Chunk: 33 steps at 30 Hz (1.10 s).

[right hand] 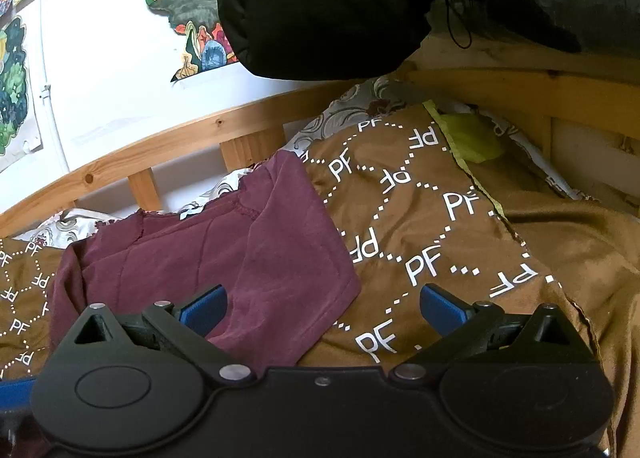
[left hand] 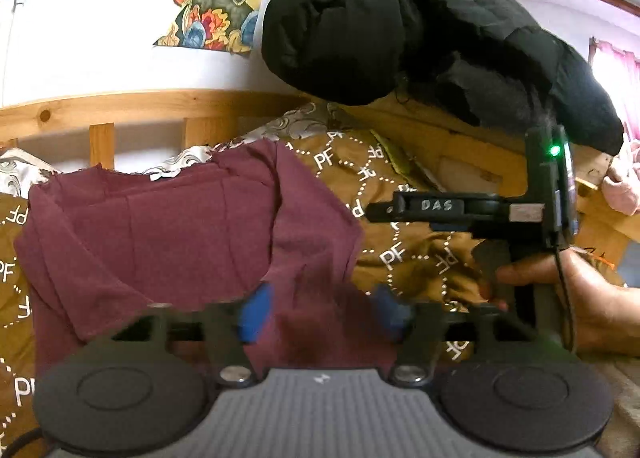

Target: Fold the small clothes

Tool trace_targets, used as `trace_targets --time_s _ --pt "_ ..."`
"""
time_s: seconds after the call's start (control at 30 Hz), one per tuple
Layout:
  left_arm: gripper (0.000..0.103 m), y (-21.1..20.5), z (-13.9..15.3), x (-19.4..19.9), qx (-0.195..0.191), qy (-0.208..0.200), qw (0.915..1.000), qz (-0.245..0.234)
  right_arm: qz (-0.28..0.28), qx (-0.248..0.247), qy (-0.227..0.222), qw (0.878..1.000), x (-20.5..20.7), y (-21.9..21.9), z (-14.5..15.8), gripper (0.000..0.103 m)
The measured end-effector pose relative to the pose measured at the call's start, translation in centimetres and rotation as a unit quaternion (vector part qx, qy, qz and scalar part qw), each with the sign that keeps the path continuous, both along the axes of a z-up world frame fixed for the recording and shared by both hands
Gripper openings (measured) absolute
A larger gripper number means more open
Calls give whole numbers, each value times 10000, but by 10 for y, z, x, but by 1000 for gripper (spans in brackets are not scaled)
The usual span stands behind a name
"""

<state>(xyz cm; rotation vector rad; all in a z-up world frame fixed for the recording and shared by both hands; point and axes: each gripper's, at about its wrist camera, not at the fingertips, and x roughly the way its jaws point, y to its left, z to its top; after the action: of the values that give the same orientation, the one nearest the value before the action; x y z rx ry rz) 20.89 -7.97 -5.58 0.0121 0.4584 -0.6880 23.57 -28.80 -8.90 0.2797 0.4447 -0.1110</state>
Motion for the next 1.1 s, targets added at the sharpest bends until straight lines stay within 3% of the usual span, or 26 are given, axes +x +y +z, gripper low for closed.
trace_targets --time_s 0.17,0.27,0.33,0.4,0.5,0.6,0.67,0.73,0.8,0.87,0.93,1.1 --pt "88 7 10 -2 57 -118 9999 63 261 212 131 9993 2 2 -5 102" --pt "91 22 14 9 29 -74 9986 528 796 348 177 9961 4 11 -7 102" --pt "94 36 16 20 -50 67 9949 1003 1308 399 352 9900 8 20 -10 96" --pt "96 53 16 33 -103 179 9870 1595 1785 419 574 9814 11 34 -16 88" --pt "98 78 15 53 -238 453 9681 2453 2333 79 718 9697 11 57 -17 76" --pt "98 104 8 72 -379 850 9436 3178 2842 -431 721 9551 4 80 -17 65" --pt "98 119 1 83 -494 1099 9273 3544 3032 -762 799 9465 1 92 -20 51" --pt "98 135 -4 89 -609 1289 9123 3840 3051 -1079 890 9420 1 100 -25 14" --pt "98 144 -7 93 -673 1378 9025 4026 2993 -1118 938 9429 1 99 -26 7" --pt "98 153 -8 93 -699 1355 8954 4183 2762 -953 816 9529 -1 90 -20 5" --pt "98 160 -8 97 -705 1258 8933 4257 2456 -358 819 9652 1 73 -15 5" --pt "96 171 -10 112 -948 1131 8935 4241 1806 643 1402 9714 15 38 -31 6"
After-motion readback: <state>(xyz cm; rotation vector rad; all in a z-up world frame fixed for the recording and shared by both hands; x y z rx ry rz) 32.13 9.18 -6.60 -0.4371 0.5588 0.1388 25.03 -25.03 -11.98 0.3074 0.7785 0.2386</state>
